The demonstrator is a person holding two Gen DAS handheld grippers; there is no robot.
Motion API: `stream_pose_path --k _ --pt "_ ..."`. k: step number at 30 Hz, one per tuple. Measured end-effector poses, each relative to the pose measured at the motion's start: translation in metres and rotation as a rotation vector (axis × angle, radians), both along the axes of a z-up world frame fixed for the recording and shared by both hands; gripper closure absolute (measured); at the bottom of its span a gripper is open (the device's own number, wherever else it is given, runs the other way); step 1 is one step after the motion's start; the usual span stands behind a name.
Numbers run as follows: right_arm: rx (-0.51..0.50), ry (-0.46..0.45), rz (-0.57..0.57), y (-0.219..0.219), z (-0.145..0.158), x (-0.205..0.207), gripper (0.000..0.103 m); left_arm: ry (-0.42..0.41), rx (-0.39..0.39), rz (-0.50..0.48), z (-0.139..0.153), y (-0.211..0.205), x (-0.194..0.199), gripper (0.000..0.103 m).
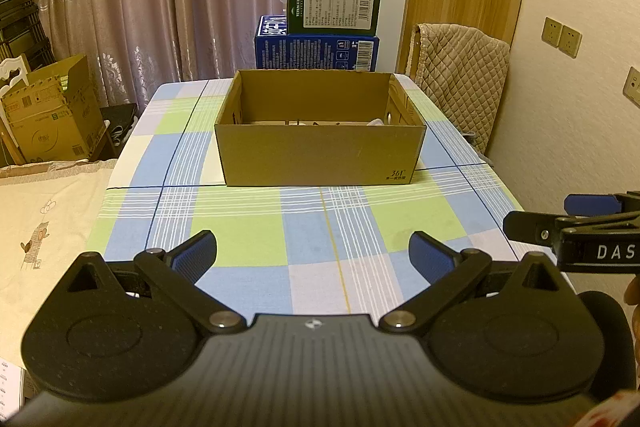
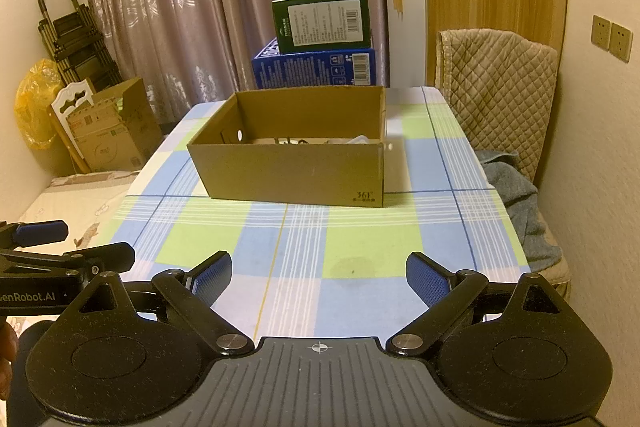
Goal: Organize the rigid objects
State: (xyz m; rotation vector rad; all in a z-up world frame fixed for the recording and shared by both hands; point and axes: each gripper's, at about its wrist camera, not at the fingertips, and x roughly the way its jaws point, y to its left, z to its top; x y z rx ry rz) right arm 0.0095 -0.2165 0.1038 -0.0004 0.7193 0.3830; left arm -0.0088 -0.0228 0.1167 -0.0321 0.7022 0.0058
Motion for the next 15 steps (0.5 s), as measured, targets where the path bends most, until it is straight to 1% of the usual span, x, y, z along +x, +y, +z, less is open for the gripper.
stream_pose_path --k 10,15 --pt "0.000 0.000 -0.001 -0.0007 0.0000 -0.0007 0.012 0.003 -0.008 0.000 -0.0016 -0.0004 0.0004 0.002" --pt "-0.002 0.000 -0.005 -0.0019 -0.0005 -0.0019 0.012 -0.011 -0.022 0.003 -0.0012 0.0011 -0.0010 0.002"
